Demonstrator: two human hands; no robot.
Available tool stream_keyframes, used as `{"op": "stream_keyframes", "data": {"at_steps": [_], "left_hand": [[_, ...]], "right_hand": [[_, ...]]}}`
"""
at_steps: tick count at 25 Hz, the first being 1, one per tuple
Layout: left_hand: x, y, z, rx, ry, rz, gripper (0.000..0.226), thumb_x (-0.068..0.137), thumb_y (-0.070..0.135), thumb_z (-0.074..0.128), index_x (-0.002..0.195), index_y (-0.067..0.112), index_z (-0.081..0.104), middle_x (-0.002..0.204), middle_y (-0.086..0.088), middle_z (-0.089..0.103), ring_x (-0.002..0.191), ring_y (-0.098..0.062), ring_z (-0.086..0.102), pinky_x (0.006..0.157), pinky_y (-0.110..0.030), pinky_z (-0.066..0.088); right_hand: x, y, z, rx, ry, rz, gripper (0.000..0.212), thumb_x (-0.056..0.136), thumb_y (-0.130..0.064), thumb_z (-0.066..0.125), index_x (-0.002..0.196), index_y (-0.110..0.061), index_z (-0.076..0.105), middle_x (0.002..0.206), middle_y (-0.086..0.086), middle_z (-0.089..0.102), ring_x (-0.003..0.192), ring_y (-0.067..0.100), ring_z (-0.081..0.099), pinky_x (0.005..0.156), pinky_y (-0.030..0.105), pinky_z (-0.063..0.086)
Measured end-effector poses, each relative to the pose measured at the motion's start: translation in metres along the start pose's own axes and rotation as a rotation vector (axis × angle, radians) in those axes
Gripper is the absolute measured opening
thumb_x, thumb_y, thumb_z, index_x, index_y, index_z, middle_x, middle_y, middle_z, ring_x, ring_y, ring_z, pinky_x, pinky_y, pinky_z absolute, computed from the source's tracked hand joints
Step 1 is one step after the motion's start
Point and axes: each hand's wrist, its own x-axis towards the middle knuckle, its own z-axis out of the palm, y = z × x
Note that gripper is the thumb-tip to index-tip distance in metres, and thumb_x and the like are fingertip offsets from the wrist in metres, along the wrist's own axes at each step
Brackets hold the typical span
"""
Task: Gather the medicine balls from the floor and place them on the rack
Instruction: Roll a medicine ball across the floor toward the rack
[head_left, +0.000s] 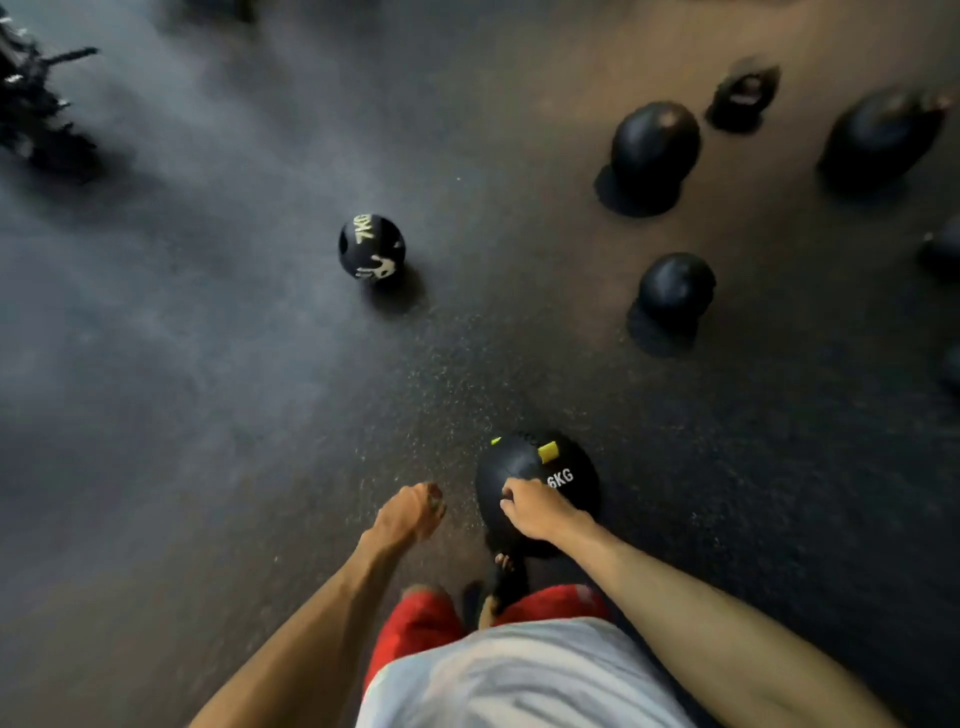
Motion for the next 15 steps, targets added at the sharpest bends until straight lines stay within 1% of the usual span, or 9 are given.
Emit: {"op": "stream_keyframes", "data": {"at_steps": [2, 5, 8, 10, 12, 13, 15], "left_hand": [[0.036, 0.021, -0.030, 0.104, -0.053, 0.089, 0.028, 0.100, 0.028, 0.045, 0.106, 0.013, 0.068, 0.106, -0.012, 0.072, 0.096, -0.029, 0.069, 0.080, -0.036, 0.054], [0.104, 0.062, -0.061, 0.272, -0.144, 0.235, 0.028, 0.099, 0.032, 0.045, 0.108, 0.015, 0.066, 0.112, -0.011, 0.070, 0.104, -0.033, 0.066, 0.085, -0.038, 0.053], [0.165, 0.116, -0.081, 0.463, -0.226, 0.466, 0.039, 0.096, 0.036, 0.040, 0.118, 0.016, 0.065, 0.121, -0.011, 0.067, 0.115, -0.034, 0.063, 0.095, -0.044, 0.051], [0.198, 0.141, -0.085, 0.583, -0.266, 0.551, 0.036, 0.101, 0.033, 0.043, 0.127, 0.015, 0.061, 0.126, -0.012, 0.064, 0.119, -0.034, 0.060, 0.100, -0.043, 0.048], [0.241, 0.163, -0.085, 0.759, -0.339, 0.676, 0.036, 0.101, 0.037, 0.048, 0.131, 0.020, 0.058, 0.129, -0.011, 0.063, 0.120, -0.033, 0.060, 0.099, -0.040, 0.048], [0.260, 0.173, -0.084, 0.834, -0.407, 0.737, 0.037, 0.100, 0.038, 0.050, 0.131, 0.020, 0.058, 0.128, -0.012, 0.064, 0.119, -0.032, 0.061, 0.099, -0.039, 0.049], [0.285, 0.191, -0.081, 0.943, -0.536, 0.819, 0.037, 0.098, 0.035, 0.054, 0.131, 0.020, 0.058, 0.123, -0.014, 0.068, 0.114, -0.032, 0.064, 0.097, -0.040, 0.050]], "right_hand": [[0.015, 0.005, -0.017, 0.078, 0.047, 0.078, 0.033, 0.099, -0.033, 0.049, 0.122, -0.013, 0.060, 0.127, 0.021, 0.063, 0.118, 0.039, 0.058, 0.095, 0.041, 0.049], [0.039, 0.019, -0.037, 0.238, 0.161, 0.221, 0.033, 0.101, -0.032, 0.048, 0.122, -0.010, 0.059, 0.125, 0.021, 0.063, 0.115, 0.040, 0.060, 0.092, 0.043, 0.050], [0.060, 0.031, -0.045, 0.400, 0.283, 0.410, 0.034, 0.101, -0.033, 0.046, 0.124, -0.010, 0.058, 0.124, 0.019, 0.063, 0.113, 0.040, 0.060, 0.090, 0.044, 0.051], [0.070, 0.031, -0.044, 0.526, 0.339, 0.513, 0.036, 0.102, -0.034, 0.045, 0.127, -0.011, 0.057, 0.126, 0.020, 0.062, 0.115, 0.040, 0.059, 0.089, 0.043, 0.049], [0.084, 0.024, -0.036, 0.650, 0.424, 0.677, 0.040, 0.102, -0.034, 0.044, 0.132, -0.011, 0.056, 0.128, 0.020, 0.062, 0.115, 0.039, 0.059, 0.088, 0.042, 0.050], [0.089, 0.017, -0.031, 0.737, 0.464, 0.760, 0.039, 0.102, -0.033, 0.043, 0.131, -0.010, 0.057, 0.126, 0.020, 0.063, 0.113, 0.040, 0.061, 0.086, 0.041, 0.050], [0.098, -0.003, -0.020, 0.865, 0.528, 0.894, 0.031, 0.101, -0.030, 0.045, 0.119, -0.009, 0.060, 0.119, 0.020, 0.065, 0.108, 0.040, 0.063, 0.079, 0.038, 0.047]]}}
